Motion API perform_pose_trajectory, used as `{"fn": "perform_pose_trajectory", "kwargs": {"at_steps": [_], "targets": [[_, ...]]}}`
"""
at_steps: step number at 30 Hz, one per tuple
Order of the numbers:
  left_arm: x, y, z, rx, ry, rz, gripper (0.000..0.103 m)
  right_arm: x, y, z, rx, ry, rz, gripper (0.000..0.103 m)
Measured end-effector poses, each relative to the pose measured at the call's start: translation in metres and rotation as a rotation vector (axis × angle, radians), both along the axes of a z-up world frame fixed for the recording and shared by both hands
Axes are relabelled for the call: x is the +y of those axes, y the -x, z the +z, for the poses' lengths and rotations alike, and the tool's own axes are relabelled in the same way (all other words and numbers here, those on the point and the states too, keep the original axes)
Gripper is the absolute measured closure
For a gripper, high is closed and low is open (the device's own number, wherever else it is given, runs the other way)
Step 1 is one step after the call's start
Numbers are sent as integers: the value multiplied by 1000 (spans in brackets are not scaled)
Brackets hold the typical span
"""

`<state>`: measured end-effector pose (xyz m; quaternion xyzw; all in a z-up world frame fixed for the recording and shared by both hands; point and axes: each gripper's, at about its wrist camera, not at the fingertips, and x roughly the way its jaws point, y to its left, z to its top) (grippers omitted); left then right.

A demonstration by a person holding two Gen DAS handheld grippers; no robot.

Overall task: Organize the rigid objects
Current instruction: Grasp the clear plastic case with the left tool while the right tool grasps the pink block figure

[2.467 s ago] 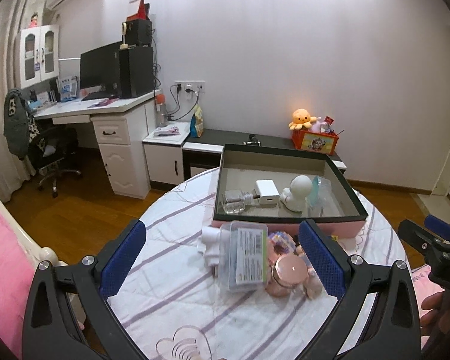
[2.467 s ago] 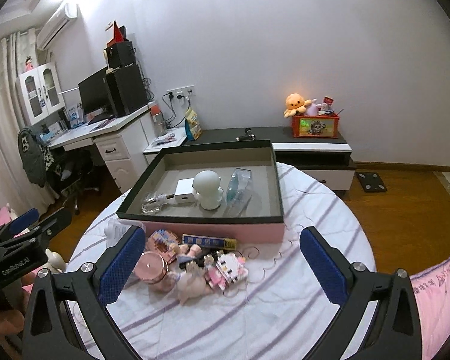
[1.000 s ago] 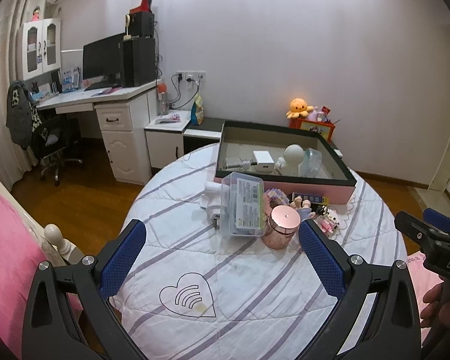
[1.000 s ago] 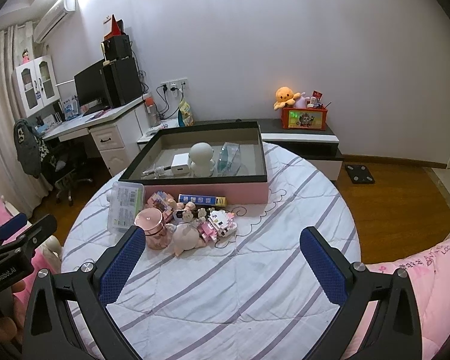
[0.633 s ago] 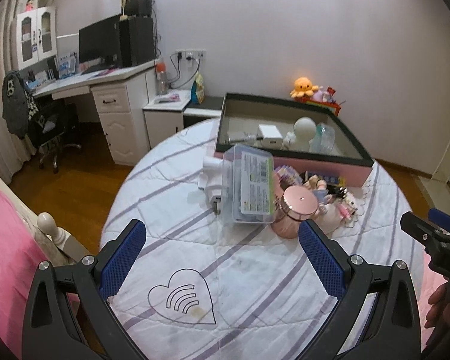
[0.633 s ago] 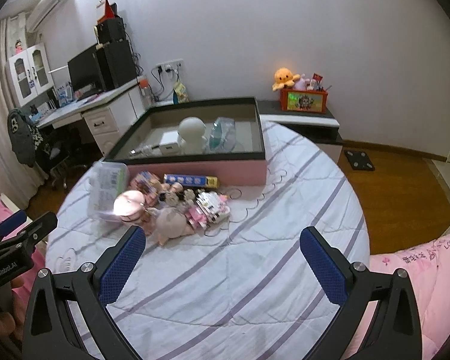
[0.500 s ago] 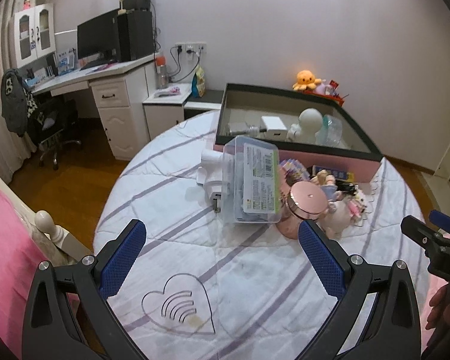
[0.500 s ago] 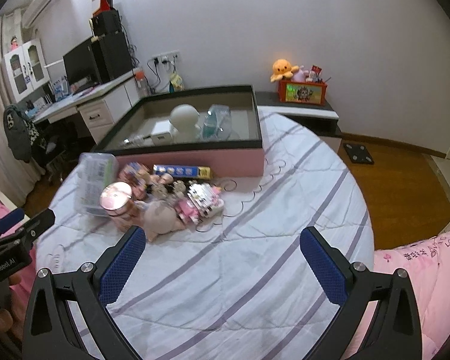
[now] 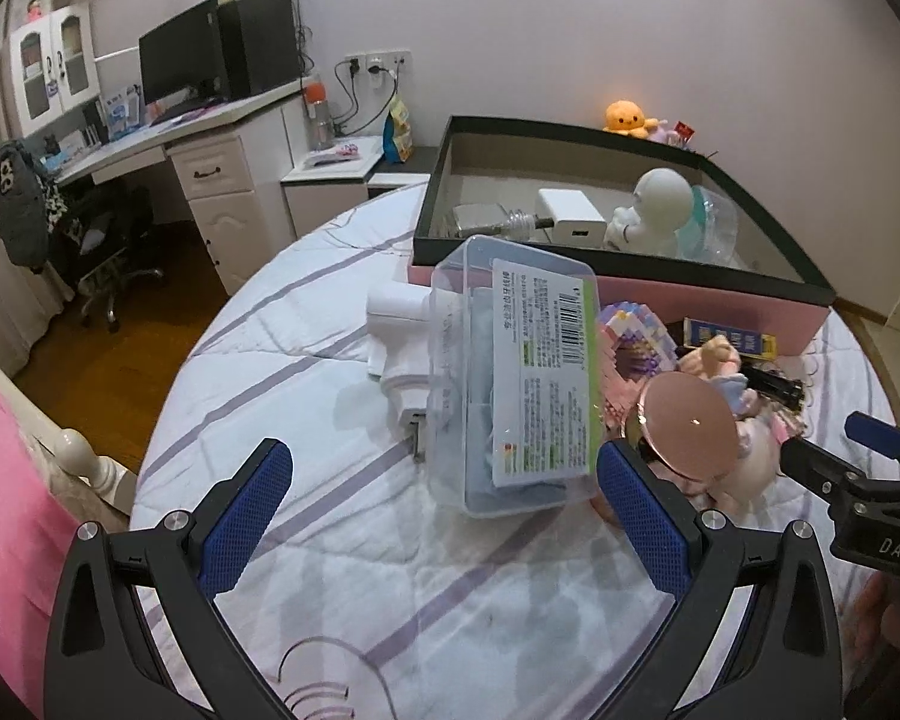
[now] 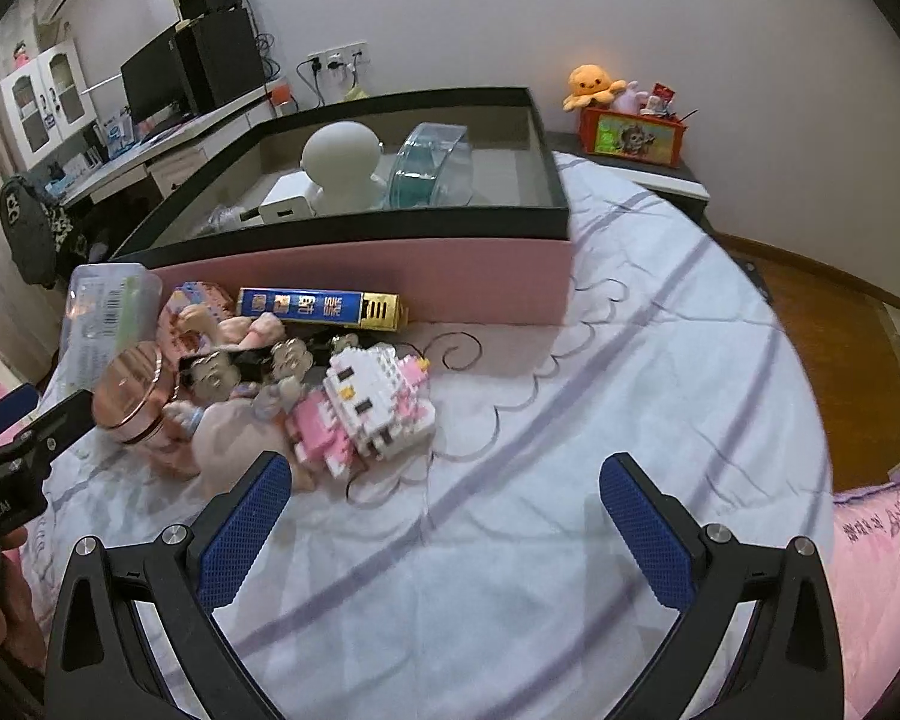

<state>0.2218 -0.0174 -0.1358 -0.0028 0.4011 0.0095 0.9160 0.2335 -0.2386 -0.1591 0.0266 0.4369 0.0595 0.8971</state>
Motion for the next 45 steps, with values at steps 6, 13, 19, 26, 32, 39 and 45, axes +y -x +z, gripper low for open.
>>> {"fn": "perform_pose_trajectory", "kwargs": {"at_steps": [6, 13, 19, 26, 32, 39, 45], "targets": [[-7, -15, -8, 7, 0, -11, 0, 4, -17, -9, 12, -3, 37, 0], [-4, -18, -17, 42, 52, -52, 46, 4, -18, -8, 0, -8, 90, 9], [2, -10, -15, 37, 50, -45, 42, 13, -14, -4, -9, 5, 111, 29], [-3, -12, -11, 14, 51, -62, 49, 18, -22, -8, -5, 42, 128, 29], [2, 1, -9, 9, 76, -86, 62, 12, -11, -4, -11, 25, 115, 45], [-1, 11, -5, 0, 83, -103, 67, 2, -1, -1, -12, -3, 93, 45], [-5, 22, 0, -11, 93, -121, 71, -6, 11, 6, -21, -31, 74, 45]]}}
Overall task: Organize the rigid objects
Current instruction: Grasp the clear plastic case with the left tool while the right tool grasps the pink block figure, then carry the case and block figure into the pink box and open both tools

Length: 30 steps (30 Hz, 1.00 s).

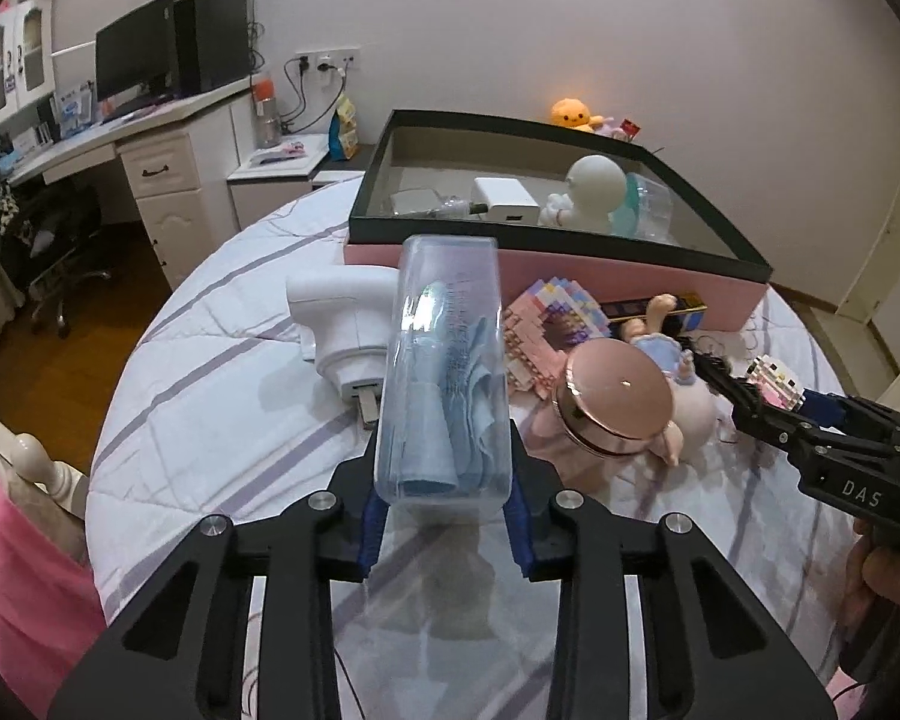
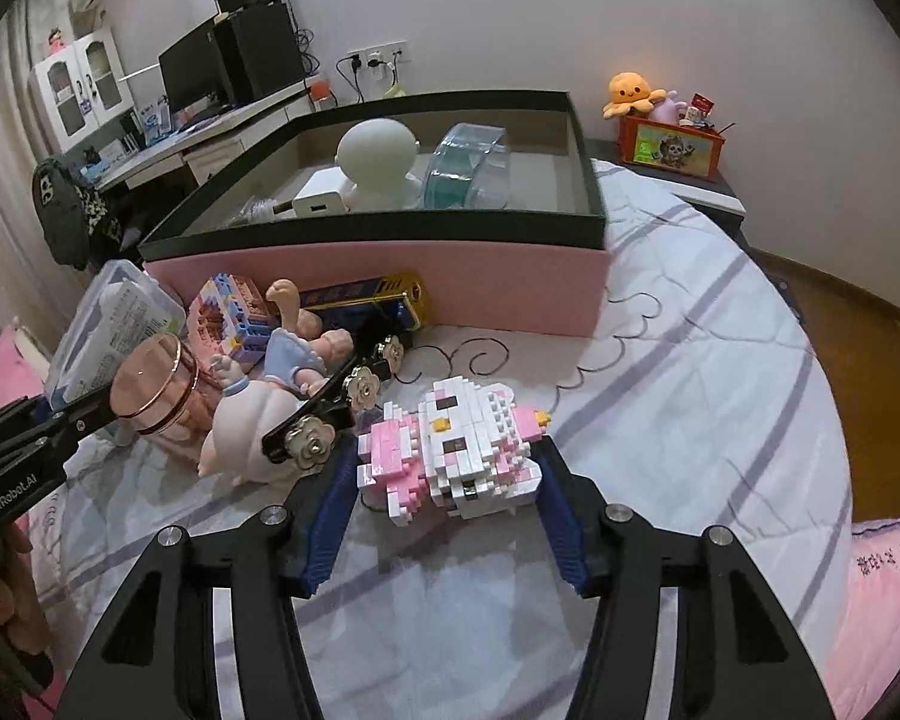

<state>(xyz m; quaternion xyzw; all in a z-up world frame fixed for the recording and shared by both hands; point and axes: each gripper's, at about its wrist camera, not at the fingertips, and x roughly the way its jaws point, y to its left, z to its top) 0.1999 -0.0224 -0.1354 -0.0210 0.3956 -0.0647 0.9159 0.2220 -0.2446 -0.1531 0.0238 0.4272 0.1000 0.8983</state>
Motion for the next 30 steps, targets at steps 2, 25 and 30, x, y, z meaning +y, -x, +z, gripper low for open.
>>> {"fn": "perform_pose_trajectory", "kwargs": {"at_steps": [2, 25, 30], "targets": [[0, 4, 2, -5, 3, -1, 71, -2, 4, 2, -2, -9, -3, 45], [11, 18, 14, -37, 15, 7, 71, -1, 29, 24, -48, -21, -4, 45], [15, 26, 34, -82, 11, 16, 71, 7, 34, 41, -88, -23, 13, 45]]}}
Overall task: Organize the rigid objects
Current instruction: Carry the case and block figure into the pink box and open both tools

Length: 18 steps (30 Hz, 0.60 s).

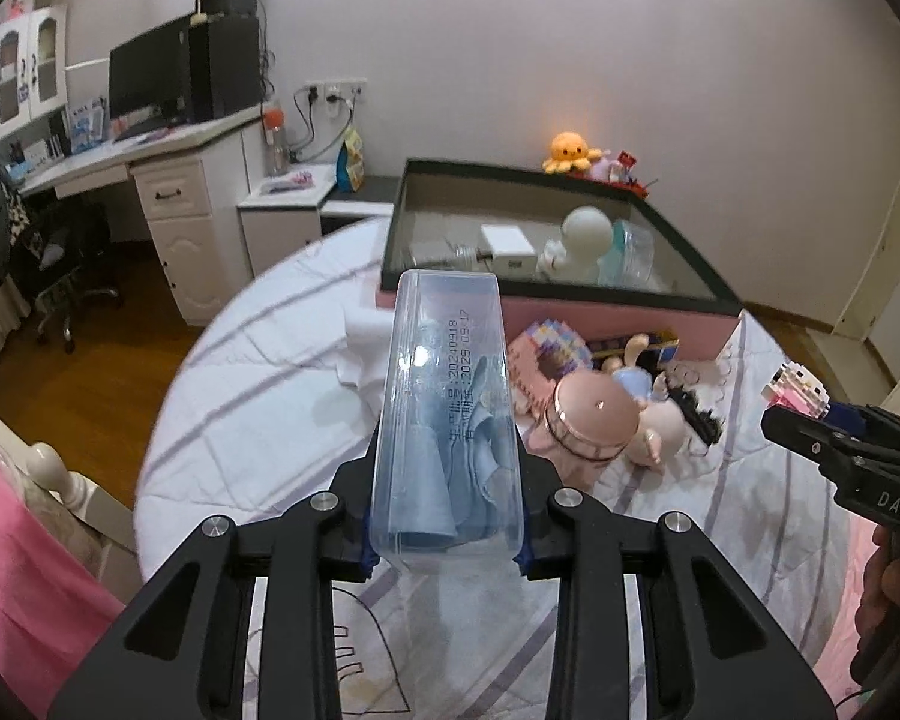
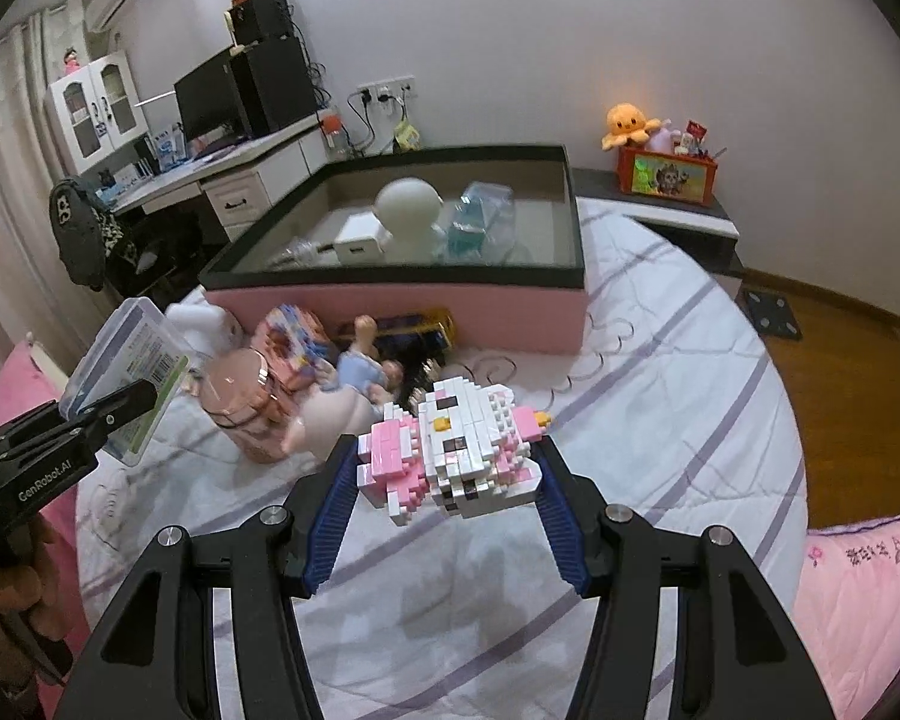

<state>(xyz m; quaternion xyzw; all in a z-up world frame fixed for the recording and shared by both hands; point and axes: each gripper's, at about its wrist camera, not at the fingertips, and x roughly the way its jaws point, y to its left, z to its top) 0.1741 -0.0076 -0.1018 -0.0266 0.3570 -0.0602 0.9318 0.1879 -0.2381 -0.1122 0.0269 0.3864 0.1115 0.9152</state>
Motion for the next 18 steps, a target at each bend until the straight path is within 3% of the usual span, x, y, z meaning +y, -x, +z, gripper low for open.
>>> {"fn": "perform_pose_trajectory", "kwargs": {"at_steps": [9, 18], "targets": [[5, 1, 37, -82, -5, -7, 71, 14, -2, 32, -77, -3, 36, 45], [0, -45, 78, -180, 8, -33, 71, 18, -47, 76, -178, 22, 59, 45]]}}
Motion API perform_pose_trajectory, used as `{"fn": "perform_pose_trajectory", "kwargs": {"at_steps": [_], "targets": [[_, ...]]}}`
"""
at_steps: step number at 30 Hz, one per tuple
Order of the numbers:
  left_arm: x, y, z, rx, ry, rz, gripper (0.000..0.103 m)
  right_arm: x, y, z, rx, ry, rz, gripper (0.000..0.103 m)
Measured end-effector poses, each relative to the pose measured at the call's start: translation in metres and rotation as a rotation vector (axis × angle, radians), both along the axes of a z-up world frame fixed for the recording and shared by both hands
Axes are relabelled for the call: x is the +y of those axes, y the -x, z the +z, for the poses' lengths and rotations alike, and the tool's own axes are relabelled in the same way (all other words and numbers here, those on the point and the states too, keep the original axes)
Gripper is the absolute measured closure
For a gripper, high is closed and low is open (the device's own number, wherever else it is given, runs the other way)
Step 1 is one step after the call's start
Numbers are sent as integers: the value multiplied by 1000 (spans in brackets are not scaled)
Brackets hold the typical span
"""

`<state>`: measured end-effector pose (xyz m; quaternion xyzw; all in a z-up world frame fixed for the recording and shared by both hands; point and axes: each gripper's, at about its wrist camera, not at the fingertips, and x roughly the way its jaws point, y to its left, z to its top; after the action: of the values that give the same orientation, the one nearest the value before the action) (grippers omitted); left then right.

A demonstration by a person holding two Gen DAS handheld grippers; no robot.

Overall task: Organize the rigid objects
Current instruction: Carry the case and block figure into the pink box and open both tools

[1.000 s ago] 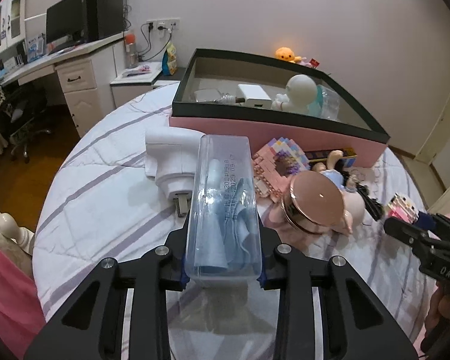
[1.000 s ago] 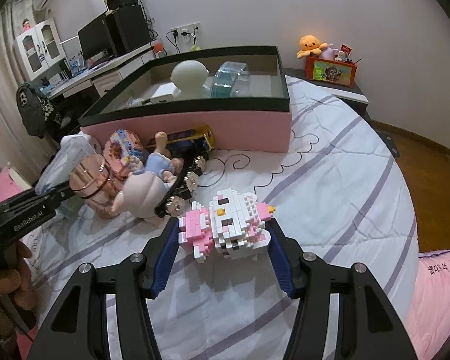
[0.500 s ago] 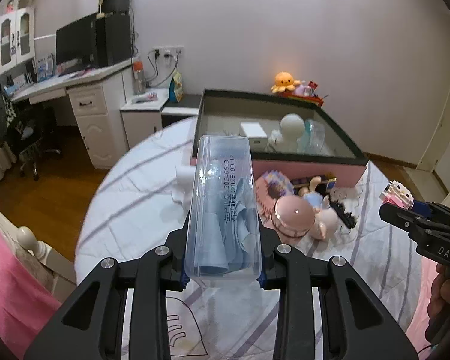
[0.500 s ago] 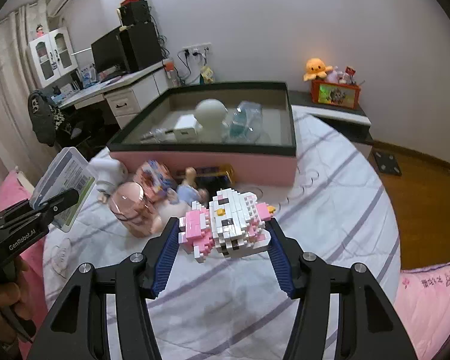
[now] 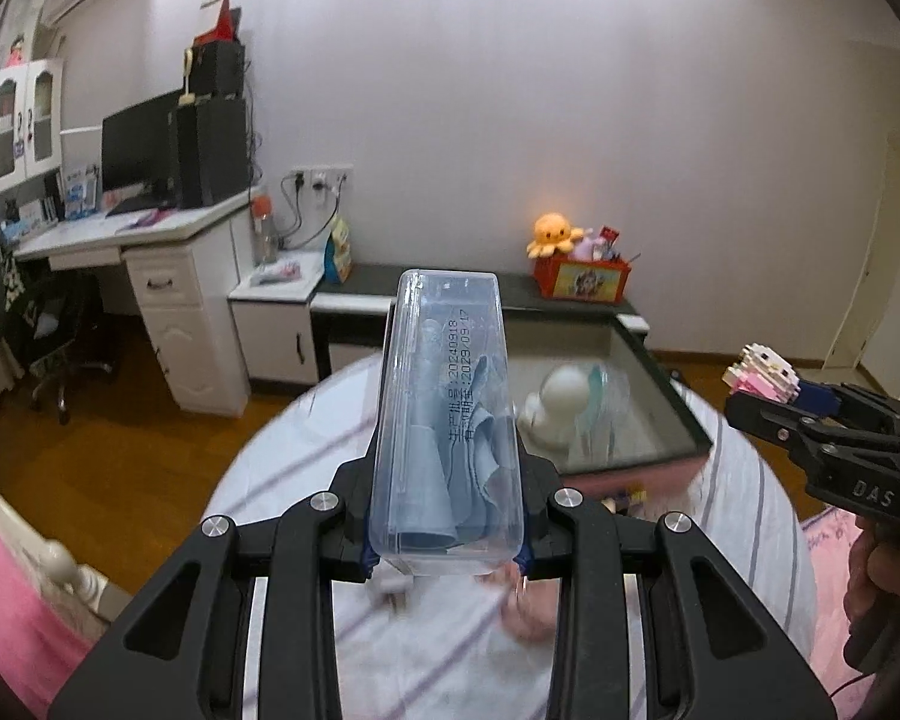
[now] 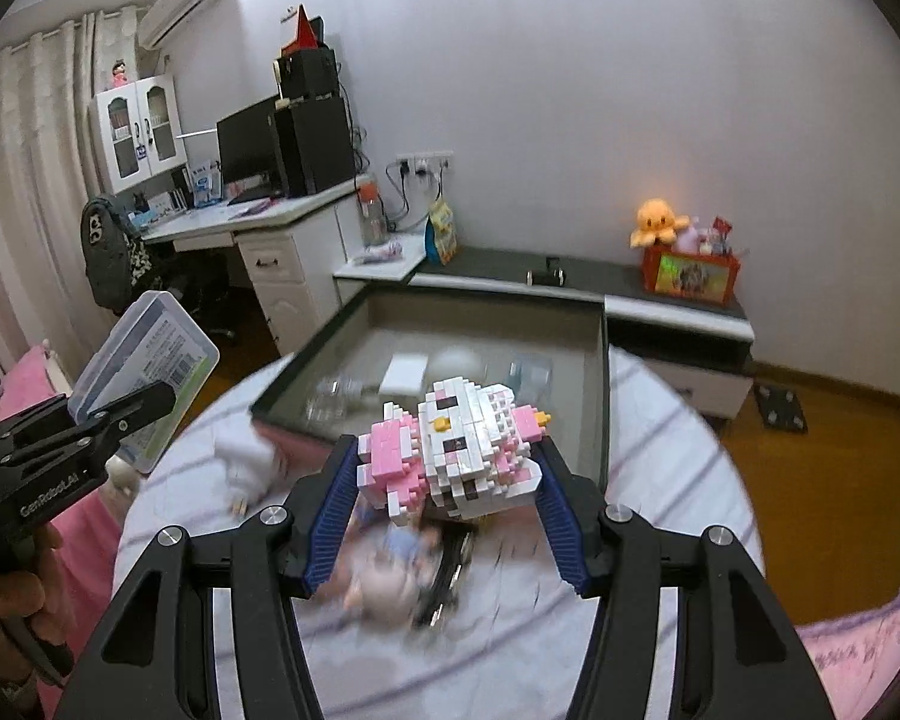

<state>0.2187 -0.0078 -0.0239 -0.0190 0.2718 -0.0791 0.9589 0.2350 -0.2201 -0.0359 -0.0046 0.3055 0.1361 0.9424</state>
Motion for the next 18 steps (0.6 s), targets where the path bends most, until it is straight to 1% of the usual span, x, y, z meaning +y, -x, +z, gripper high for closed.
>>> {"fn": "perform_pose_trajectory", "kwargs": {"at_steps": [5, 13, 18], "targets": [[-5, -44, 1, 7, 5, -18, 71, -2, -47, 3, 3, -1, -12, 45], [-23, -122, -17, 75, -6, -61, 71, -4, -129, -20, 75, -7, -31, 45], [-34, -158, -36, 125, -13, -76, 71, -7, -157, -39, 119, -11, -52, 45]]}}
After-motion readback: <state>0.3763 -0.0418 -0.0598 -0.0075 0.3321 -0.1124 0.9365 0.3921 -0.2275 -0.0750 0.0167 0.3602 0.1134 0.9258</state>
